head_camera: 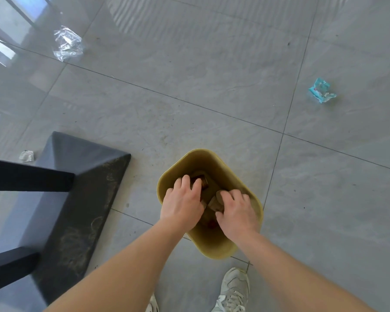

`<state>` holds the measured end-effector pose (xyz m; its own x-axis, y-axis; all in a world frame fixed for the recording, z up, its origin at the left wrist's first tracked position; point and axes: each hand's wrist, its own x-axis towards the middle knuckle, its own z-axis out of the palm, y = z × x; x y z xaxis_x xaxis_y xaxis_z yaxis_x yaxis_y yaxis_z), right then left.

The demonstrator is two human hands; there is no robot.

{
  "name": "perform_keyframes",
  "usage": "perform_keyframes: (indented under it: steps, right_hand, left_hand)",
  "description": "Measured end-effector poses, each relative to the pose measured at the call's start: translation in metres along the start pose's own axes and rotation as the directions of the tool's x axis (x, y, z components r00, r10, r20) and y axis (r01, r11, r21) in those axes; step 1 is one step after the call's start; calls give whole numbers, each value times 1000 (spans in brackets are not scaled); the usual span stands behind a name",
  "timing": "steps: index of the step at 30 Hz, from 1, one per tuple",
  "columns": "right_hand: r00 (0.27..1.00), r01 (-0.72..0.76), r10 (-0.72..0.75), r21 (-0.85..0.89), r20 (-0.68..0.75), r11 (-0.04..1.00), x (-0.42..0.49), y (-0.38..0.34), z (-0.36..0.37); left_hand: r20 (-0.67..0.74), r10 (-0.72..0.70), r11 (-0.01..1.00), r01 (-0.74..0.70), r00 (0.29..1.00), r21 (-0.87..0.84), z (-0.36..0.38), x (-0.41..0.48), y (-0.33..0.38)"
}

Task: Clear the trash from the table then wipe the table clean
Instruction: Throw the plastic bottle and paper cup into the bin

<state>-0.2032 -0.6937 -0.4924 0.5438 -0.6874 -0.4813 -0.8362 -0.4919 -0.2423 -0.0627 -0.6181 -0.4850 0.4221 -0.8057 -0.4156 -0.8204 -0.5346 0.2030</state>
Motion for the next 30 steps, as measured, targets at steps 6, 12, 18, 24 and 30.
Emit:
perform_keyframes:
  steps: [6,12,18,24,30]
  right_hand:
    - [1000,17,-17,3,-13,1000,-19,-15,-36]
    - [999,46,-46,29,-23,999,-45,-36,-89]
    - [994,95,-94,10,-63,995,-85,-60,-161]
    - [977,165,-167,-25,-136,986,-141,-84,-243]
    - [939,257,-262,-53,-221,965,-192,-107,-306]
  left_hand:
    - [-18,-9,1000,9,1000,29,-40,-24,-3]
    - [-22,-36,999,37,999,32,-100,-58,2]
    - [-70,-57,998,59,996,23,-170,-103,17]
    - [-115,-70,997,67,991,-27,-247,-164,32]
    - [-229,-48,999,47,972,-10,-304,-216,42]
